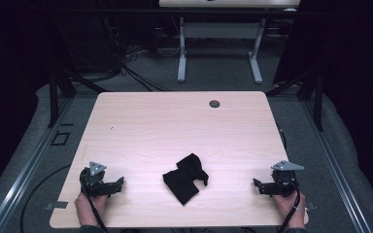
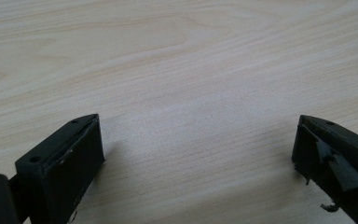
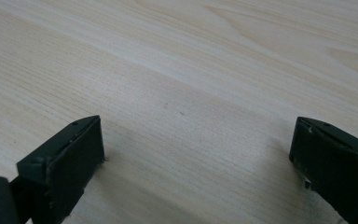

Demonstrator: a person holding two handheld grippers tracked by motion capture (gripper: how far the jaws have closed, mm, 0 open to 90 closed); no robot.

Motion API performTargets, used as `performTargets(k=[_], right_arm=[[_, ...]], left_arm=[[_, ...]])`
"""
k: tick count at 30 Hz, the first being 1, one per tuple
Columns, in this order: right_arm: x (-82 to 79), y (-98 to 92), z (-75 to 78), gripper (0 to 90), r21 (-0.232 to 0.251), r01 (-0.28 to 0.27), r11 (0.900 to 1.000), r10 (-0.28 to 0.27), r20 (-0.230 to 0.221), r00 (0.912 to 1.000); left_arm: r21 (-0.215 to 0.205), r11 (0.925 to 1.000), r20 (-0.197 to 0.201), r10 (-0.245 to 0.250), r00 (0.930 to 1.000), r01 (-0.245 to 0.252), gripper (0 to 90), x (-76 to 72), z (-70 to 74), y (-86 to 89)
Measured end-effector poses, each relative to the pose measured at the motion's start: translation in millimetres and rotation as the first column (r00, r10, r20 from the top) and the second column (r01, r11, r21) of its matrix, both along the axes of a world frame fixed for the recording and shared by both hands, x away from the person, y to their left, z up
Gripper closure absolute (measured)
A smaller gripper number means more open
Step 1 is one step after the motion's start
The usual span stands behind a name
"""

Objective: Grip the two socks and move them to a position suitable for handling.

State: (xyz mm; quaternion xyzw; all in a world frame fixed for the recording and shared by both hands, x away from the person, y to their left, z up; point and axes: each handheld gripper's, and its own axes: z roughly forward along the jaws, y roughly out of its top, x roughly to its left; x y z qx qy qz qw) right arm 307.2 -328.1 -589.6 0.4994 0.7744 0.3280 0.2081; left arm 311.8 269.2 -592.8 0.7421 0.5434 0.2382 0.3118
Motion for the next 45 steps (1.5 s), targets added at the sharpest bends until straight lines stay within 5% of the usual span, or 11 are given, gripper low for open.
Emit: performTargets(k=[21, 30, 36, 45], right_arm=[[1.7, 1.0, 0.0, 1.5, 0.003, 0.015, 1.000, -0.015, -0.005, 0.9999], [1.7, 0.5, -0.1, 1.6, 0.003, 0.015, 1.000, -0.015, -0.003, 0.9999], [1.5, 0.5, -0.3, 1.7, 0.004, 0.019, 1.000, -0.019, 0.000, 0.9998], [1.4, 0.6, -0.3, 1.7, 0.005, 0.021, 1.000, -0.021, 0.001, 0.9998]], left_arm=[[0.004, 1.0000, 0.000, -0.006, 1.0000, 0.006, 1.1, -0.5, 1.0, 0.5], [-0.064, 0.9961, 0.040, -0.059, 0.9975, 0.061, 0.1, -5.7, 25.4, -5.8], [-0.069, 0.9825, 0.059, -0.169, 0.9839, 0.173, 0.0, -9.0, 52.7, -32.4], [-0.075, 0.9639, 0.045, -0.253, 0.9665, 0.255, 0.0, -7.8, 57.4, -62.2]])
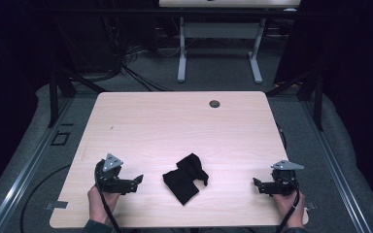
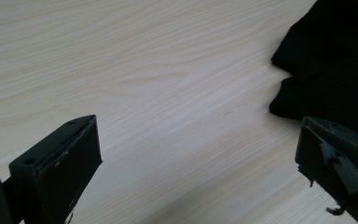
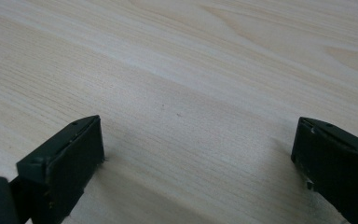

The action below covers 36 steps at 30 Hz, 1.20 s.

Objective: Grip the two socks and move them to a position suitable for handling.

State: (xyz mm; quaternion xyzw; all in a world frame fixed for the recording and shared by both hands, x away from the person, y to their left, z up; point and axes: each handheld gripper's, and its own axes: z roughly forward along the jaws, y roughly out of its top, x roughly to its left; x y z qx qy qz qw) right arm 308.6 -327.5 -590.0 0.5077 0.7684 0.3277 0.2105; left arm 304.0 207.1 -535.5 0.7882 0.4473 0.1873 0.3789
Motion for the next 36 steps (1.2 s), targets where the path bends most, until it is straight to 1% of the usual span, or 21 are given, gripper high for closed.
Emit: performTargets(k=[5, 7, 8, 9, 10, 16, 18, 20, 24, 25, 26, 27, 28, 29, 30, 31, 34, 36], right_arm=[[0.0, -0.2, 0.1, 1.8, 0.000, -0.002, 1.000, 0.002, -0.001, 1.0000], [-0.1, -0.1, 0.2, 1.9, 0.000, -0.001, 1.000, 0.001, -0.002, 1.0000], [-0.1, -0.1, 0.2, 1.9, 0.000, -0.001, 1.000, 0.001, -0.002, 1.0000], [-0.1, -0.4, 0.1, 2.1, -0.003, -0.001, 1.000, 0.001, -0.001, 1.0000], [-0.1, -0.4, 0.1, 2.1, -0.002, -0.001, 1.000, 0.001, 0.000, 1.0000], [-0.2, -0.6, 0.3, 2.2, -0.005, -0.002, 1.000, 0.002, -0.001, 1.0000], [-0.2, -0.6, 0.3, 2.2, -0.005, -0.002, 1.000, 0.002, -0.001, 1.0000], [-0.5, -0.8, 0.3, 2.4, -0.004, -0.002, 1.000, 0.002, -0.002, 1.0000], [-0.6, -0.7, 0.2, 2.4, -0.003, 0.000, 1.000, 0.000, 0.000, 1.0000], [-0.6, -0.7, 0.2, 2.5, -0.003, 0.000, 1.000, 0.000, 0.000, 1.0000], [-0.6, -0.7, 0.1, 2.4, -0.002, 0.000, 1.000, 0.000, 0.001, 1.0000], [-0.7, -0.9, 0.5, 2.5, -0.007, -0.002, 1.000, 0.002, -0.002, 1.0000], [-0.7, -0.7, 0.2, 2.5, -0.002, 0.000, 1.000, 0.000, 0.001, 1.0000], [-0.8, -0.7, 0.2, 2.5, -0.002, 0.000, 1.000, 0.000, 0.001, 1.0000], [-0.8, -0.7, 0.2, 2.5, -0.002, 0.000, 1.000, 0.000, 0.001, 1.0000], [-0.8, -0.7, 0.2, 2.5, -0.002, 0.000, 1.000, 0.000, 0.001, 1.0000], [-0.8, -0.7, 0.1, 2.5, -0.002, 0.000, 1.000, 0.000, 0.001, 1.0000], [-0.8, -0.7, 0.1, 2.6, -0.002, 0.000, 1.000, 0.000, 0.001, 1.0000]], left_arm=[[0.012, 0.9981, -0.013, -0.060, 0.9981, 0.061, 0.0, 0.5, 1.7, -21.5], [0.014, 0.9968, -0.013, -0.079, 0.9968, 0.079, 0.0, 1.2, 2.6, -28.8], [0.014, 0.9968, -0.013, -0.079, 0.9968, 0.079, 0.0, 1.2, 2.6, -28.8], [0.016, 0.9951, -0.018, -0.097, 0.9951, 0.097, 0.0, 2.3, 3.4, -35.8], [0.016, 0.9942, -0.013, -0.106, 0.9943, 0.106, 0.0, 2.6, 3.9, -39.1], [0.019, 0.9883, -0.023, -0.151, 0.9883, 0.151, 0.0, 4.1, 6.0, -56.0], [0.023, 0.9870, -0.026, -0.158, 0.9871, 0.159, 0.0, 4.3, 6.1, -58.2], [0.033, 0.9844, -0.026, -0.172, 0.9847, 0.173, 0.0, 4.2, 5.9, -64.1], [0.037, 0.9816, -0.037, -0.186, 0.9819, 0.187, 0.0, 4.1, 5.4, -69.1], [0.036, 0.9799, -0.039, -0.195, 0.9801, 0.196, 0.0, 3.7, 5.2, -72.1], [0.036, 0.9799, -0.039, -0.195, 0.9801, 0.196, 0.0, 3.7, 5.2, -72.1], [0.034, 0.9779, -0.051, -0.204, 0.9775, 0.206, 0.0, 3.8, 5.4, -74.8], [0.034, 0.9779, -0.051, -0.204, 0.9775, 0.206, 0.0, 3.8, 5.4, -74.8], [0.040, 0.9753, -0.058, -0.215, 0.9750, 0.217, 0.0, 3.4, 5.9, -78.3], [0.040, 0.9748, -0.057, -0.217, 0.9745, 0.219, 0.0, 3.3, 5.9, -79.7], [0.043, 0.9731, -0.063, -0.224, 0.9726, 0.227, 0.0, 2.9, 6.5, -81.8], [0.043, 0.9717, -0.061, -0.230, 0.9714, 0.232, 0.0, 2.6, 6.9, -85.3], [0.047, 0.9690, -0.065, -0.239, 0.9688, 0.242, 0.0, 2.5, 7.8, -89.0]])
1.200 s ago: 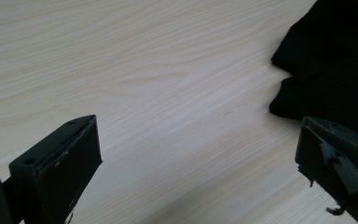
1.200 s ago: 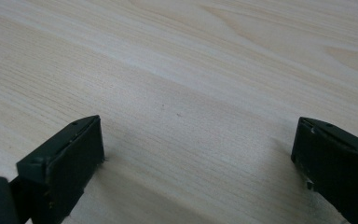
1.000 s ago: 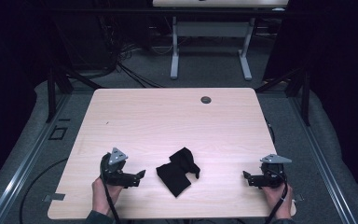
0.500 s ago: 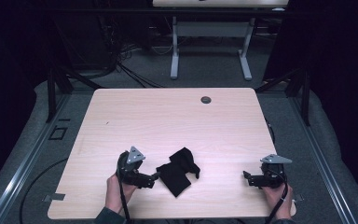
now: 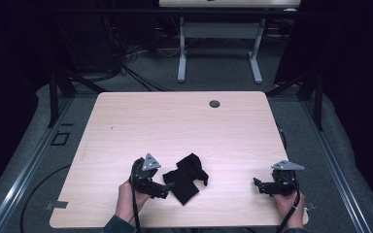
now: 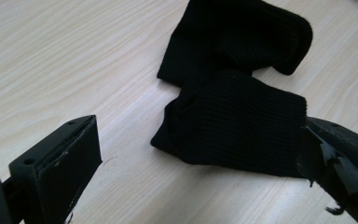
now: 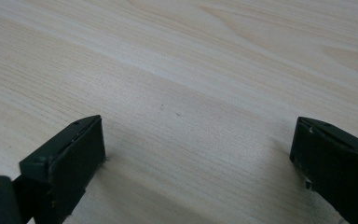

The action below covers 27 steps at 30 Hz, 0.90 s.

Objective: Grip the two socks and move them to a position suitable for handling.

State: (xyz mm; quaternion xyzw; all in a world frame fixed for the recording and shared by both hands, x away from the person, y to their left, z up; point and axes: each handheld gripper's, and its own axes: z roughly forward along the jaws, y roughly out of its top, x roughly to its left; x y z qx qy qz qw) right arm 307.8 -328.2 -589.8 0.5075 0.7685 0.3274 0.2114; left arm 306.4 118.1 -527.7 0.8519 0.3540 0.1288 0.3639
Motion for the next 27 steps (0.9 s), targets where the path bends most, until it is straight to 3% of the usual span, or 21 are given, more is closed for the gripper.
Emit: performTargets(k=[11, 19, 27], right_arm=[[-0.1, -0.1, 0.0, 2.6, 0.000, 0.000, 1.000, 0.000, 0.000, 1.0000], [-0.1, 0.0, -0.1, 2.6, 0.001, 0.001, 1.000, -0.001, 0.001, 1.0000], [-0.1, 0.0, 0.0, 2.7, 0.000, 0.000, 1.000, 0.000, 0.000, 1.0000]], left_arm=[[0.046, 0.9977, -0.026, -0.049, 0.9984, 0.051, 0.2, 0.7, -10.9, -27.3], [0.098, 0.9938, -0.025, -0.051, 0.9984, 0.053, 14.5, 3.1, -16.6, -40.1], [0.111, 0.9928, -0.027, -0.043, 0.9987, 0.046, 18.7, 5.6, -19.2, -42.3]])
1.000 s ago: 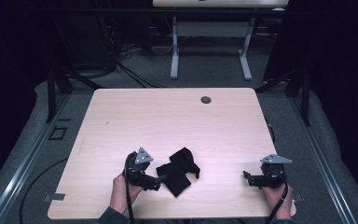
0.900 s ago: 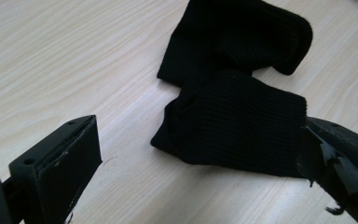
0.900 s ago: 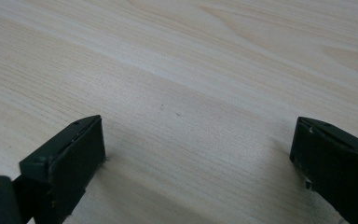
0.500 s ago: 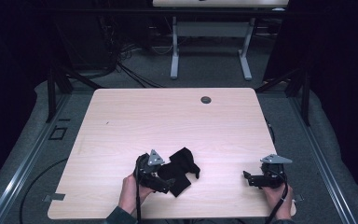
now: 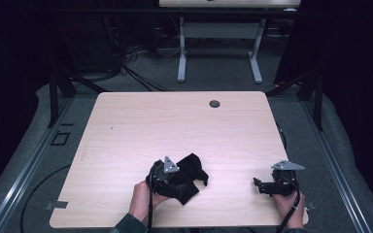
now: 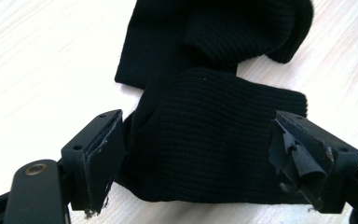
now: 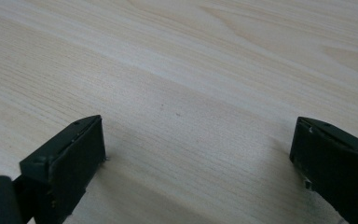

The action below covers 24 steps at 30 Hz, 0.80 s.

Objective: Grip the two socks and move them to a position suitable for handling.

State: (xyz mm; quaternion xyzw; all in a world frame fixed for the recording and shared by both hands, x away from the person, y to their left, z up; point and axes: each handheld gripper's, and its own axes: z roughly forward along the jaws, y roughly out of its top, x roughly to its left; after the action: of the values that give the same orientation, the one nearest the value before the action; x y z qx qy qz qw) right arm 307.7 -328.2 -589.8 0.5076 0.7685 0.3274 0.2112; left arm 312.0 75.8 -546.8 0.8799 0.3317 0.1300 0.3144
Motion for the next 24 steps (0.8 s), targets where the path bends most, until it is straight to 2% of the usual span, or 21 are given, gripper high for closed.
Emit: performTargets(k=[7, 12, 15, 16, 17, 18, 19, 20, 24], right_arm=[[-0.1, 0.1, 0.8, 3.5, -0.005, -0.002, 1.000, 0.002, -0.004, 1.0000], [-1.4, 5.3, 1.1, 4.3, -0.001, -0.017, 1.000, 0.017, -0.003, 0.9999], [-1.5, 9.1, 1.7, 5.0, 0.005, -0.032, 0.999, 0.032, -0.008, 0.9995], [-1.5, 9.1, 1.7, 5.0, 0.005, -0.032, 0.999, 0.032, -0.008, 0.9995], [-1.6, 10.8, 2.4, 5.5, -0.006, -0.044, 0.999, 0.044, -0.012, 0.9990], [-2.1, 17.4, 2.9, 7.5, -0.006, -0.047, 0.999, 0.047, -0.007, 0.9989], [-2.1, 17.4, 2.9, 7.5, -0.006, -0.047, 0.999, 0.047, -0.007, 0.9989], [-2.0, 22.4, 4.6, 9.3, 0.014, -0.065, 0.998, 0.065, -0.013, 0.9978], [-1.0, 32.7, 11.6, 13.9, 0.031, -0.090, 0.995, 0.091, -0.016, 0.9957]], left_arm=[[0.022, 0.9996, 0.000, 0.018, 0.9998, -0.018, 30.1, 3.5, -7.0, -4.0], [0.040, 0.9983, -0.013, 0.043, 0.9990, -0.043, 44.8, 5.2, -14.3, -4.0], [0.054, 0.9974, -0.006, 0.048, 0.9988, -0.048, 54.2, 4.9, -16.4, -4.7], [0.054, 0.9974, -0.006, 0.048, 0.9988, -0.048, 58.9, 4.9, -16.4, -4.7], [0.054, 0.9973, -0.007, 0.049, 0.9988, -0.049, 58.9, 5.1, -16.6, -4.6], [0.054, 0.9974, 0.000, 0.049, 0.9988, -0.049, 68.7, 5.2, -16.8, -4.4], [0.054, 0.9974, 0.000, 0.049, 0.9988, -0.049, 72.5, 5.2, -16.8, -4.4], [0.043, 0.9982, 0.007, 0.042, 0.9991, -0.042, 76.0, 5.2, -16.7, -4.5], [0.022, 0.9991, 0.013, 0.035, 0.9993, -0.036, 80.4, 4.9, -14.9, -3.8]])
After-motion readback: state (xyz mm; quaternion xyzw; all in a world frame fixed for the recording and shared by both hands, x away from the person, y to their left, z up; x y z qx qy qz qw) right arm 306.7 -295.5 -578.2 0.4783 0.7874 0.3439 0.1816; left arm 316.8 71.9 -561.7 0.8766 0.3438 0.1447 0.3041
